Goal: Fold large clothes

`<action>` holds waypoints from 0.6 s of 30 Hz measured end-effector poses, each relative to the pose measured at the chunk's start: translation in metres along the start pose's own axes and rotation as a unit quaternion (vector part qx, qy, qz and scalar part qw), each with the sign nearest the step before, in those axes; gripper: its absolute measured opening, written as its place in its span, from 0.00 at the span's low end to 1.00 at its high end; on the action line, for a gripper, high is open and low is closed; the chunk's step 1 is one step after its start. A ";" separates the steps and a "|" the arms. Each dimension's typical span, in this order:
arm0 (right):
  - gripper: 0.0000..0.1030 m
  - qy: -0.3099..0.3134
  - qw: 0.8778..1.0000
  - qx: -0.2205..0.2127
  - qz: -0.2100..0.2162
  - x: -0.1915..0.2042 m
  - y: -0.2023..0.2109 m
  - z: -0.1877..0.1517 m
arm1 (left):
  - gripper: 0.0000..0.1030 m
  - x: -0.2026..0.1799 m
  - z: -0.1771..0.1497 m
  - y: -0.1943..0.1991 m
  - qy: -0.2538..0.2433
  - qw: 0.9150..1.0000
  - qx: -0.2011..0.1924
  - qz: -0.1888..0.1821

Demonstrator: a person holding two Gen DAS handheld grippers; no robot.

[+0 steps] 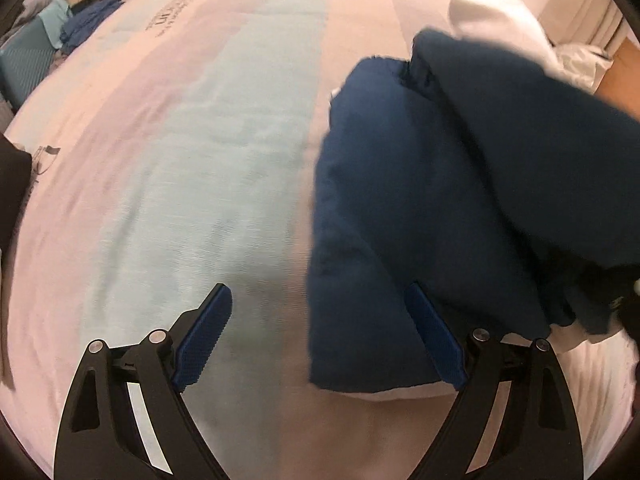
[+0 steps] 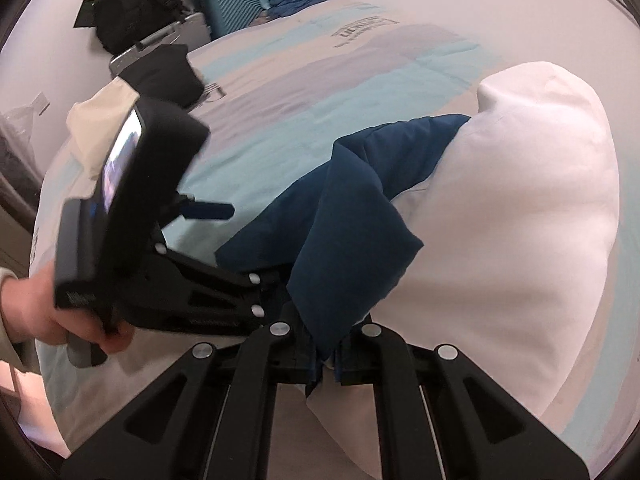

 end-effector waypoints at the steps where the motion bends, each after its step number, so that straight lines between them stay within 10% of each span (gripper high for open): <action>1: 0.05 0.005 1.000 0.000 0.000 0.004 -0.001 0.000 | 0.85 -0.004 0.002 -0.005 -0.005 1.000 0.004 0.003; 18: 0.05 0.008 0.999 0.024 0.027 0.039 -0.029 -0.010 | 0.89 0.016 -0.020 -0.025 -0.008 0.999 0.034 -0.004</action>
Point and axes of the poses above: each gripper's, at about its wrist camera, not at the fingertips, and y roughly against the way its jaws point, x to its left, z to its top, the point moved 7 cm from there along -y, roughly the way its jaws point, and after that the axes turned 12 degrees about -z, right-handed, at the moved point
